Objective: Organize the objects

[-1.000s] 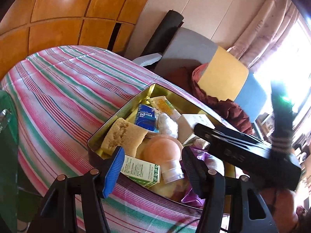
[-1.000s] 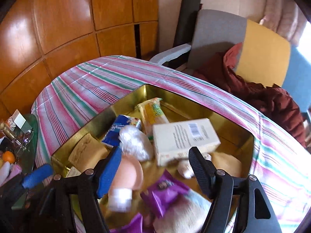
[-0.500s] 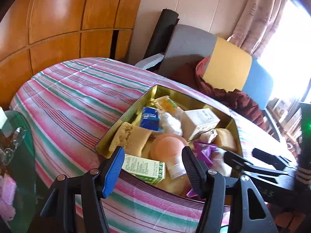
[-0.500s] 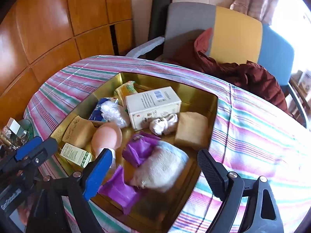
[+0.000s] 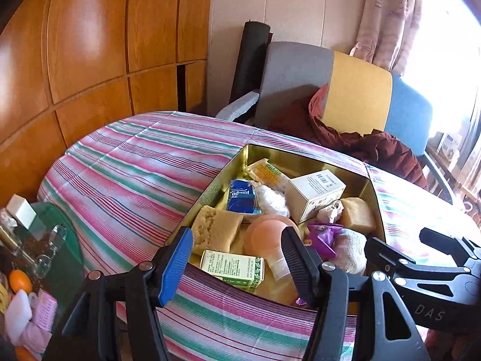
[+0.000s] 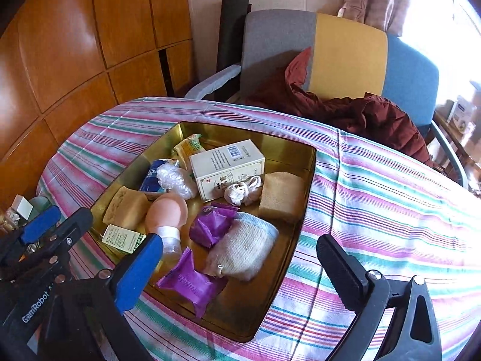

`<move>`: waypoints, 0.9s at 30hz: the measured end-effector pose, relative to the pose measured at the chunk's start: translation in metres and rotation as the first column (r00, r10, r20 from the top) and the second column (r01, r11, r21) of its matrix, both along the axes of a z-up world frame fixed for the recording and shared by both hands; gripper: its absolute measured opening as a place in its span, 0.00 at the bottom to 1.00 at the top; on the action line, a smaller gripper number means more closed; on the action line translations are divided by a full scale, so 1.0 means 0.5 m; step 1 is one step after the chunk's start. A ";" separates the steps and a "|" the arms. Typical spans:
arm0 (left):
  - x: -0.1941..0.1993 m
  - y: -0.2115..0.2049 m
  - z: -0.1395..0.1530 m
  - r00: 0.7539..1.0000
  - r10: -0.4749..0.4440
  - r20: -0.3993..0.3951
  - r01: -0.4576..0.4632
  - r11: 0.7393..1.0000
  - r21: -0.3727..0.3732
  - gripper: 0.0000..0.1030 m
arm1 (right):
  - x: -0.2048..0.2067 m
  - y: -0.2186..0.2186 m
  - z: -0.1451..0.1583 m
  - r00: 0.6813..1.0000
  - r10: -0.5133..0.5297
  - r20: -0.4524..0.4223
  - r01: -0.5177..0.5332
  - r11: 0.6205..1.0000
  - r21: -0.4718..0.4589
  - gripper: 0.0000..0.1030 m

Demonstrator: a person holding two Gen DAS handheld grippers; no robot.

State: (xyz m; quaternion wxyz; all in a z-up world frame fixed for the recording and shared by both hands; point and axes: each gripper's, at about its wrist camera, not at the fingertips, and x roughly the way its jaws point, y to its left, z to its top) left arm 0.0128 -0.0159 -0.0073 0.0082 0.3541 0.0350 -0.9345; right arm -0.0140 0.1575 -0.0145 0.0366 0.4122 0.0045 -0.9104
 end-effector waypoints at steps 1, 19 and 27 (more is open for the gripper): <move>-0.002 0.002 0.002 1.000 -0.001 0.011 0.001 1.000 -0.009 0.60 | 0.000 0.002 0.001 1.000 -0.011 0.002 0.011 1.000 0.001 1.00; -0.004 0.001 0.028 0.999 0.036 0.007 -0.035 0.997 -0.074 0.60 | 0.006 0.014 0.014 0.990 -0.142 -0.016 0.142 0.989 0.031 1.00; -0.006 0.010 0.025 0.998 0.026 0.048 -0.022 0.997 -0.079 0.60 | 0.011 0.015 0.015 0.984 -0.179 -0.015 0.179 0.983 0.039 1.00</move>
